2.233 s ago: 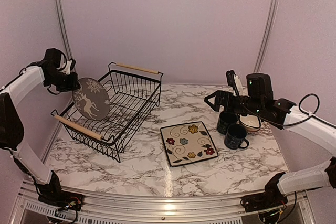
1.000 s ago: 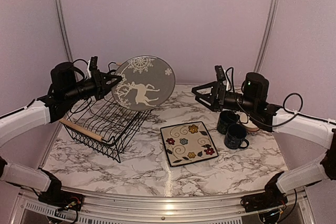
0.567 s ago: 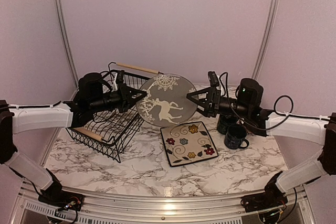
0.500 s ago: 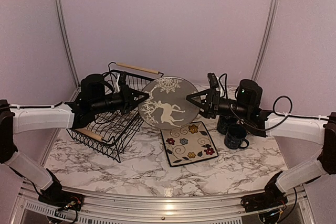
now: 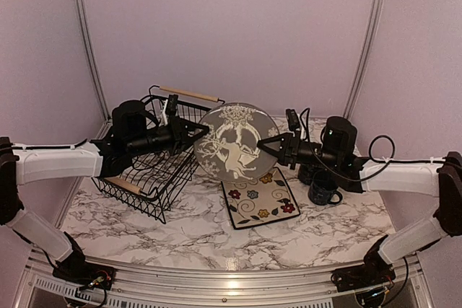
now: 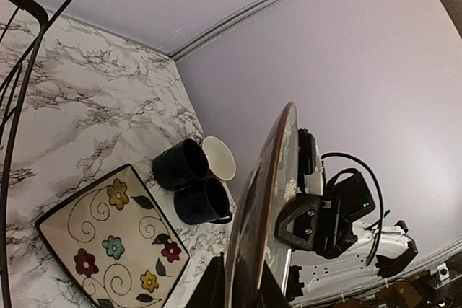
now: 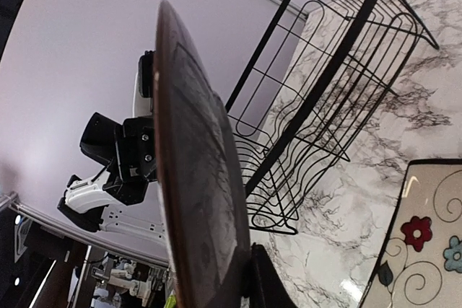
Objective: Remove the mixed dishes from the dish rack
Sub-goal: Pass from the left arm to the right, then place the plate with another plate.
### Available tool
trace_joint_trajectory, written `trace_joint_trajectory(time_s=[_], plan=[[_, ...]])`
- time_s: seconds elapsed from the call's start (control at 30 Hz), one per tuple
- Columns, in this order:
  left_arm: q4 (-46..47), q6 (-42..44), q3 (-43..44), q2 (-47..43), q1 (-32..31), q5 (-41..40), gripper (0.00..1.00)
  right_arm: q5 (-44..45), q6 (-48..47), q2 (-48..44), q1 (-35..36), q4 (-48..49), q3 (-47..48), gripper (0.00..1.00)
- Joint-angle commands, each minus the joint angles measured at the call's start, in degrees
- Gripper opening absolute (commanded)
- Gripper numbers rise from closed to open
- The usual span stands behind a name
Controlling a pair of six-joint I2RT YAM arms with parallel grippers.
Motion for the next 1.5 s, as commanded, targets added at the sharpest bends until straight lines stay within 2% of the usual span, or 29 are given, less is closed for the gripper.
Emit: trace_joint_trajectory(time_s=[0.0,0.1,0.2,0.4,0.5,0.57,0.77,0.97,1.47], plan=[[2.37,0.55,2.51,-1.7,-0.4,-1.1,0.22,-2.19,1.22,0.04,0.35,8.12,-0.36,0.06],[0.66,1.89,1.97,-3.01,-0.35,-2.54,0.45,-2.31,2.08,-0.51,0.1,9.57,-1.3,0.0],[-3.08,4.7,2.27,-4.35,-0.1,-4.44,0.65,-2.14,1.87,-1.38,-0.42,9.02,-1.76,0.0],[-19.95,14.58,6.2,-9.74,0.68,-12.94,0.84,-2.19,0.03,-4.75,-3.48,5.07,-3.94,0.0],[-26.31,17.24,7.44,-13.0,1.17,-18.49,0.93,-1.32,-3.49,-6.8,-5.43,-2.11,-4.27,0.0],[-27.03,17.16,7.19,-14.86,1.43,-19.81,0.98,-0.39,-6.56,-7.57,-6.14,-8.26,-3.88,0.0],[-25.33,16.04,5.98,-17.14,1.48,-18.84,0.99,4.59,-13.78,-7.27,-7.48,-22.48,-1.41,0.0],[-25.07,14.84,5.54,-17.85,1.47,-17.45,0.99,6.85,-22.63,0.07,-8.15,-32.8,4.77,0.0],[-25.67,14.93,4.66,-19.69,1.47,-15.95,0.99,-2.13,-20.07,11.55,-10.64,-23.95,3.18,0.0]])
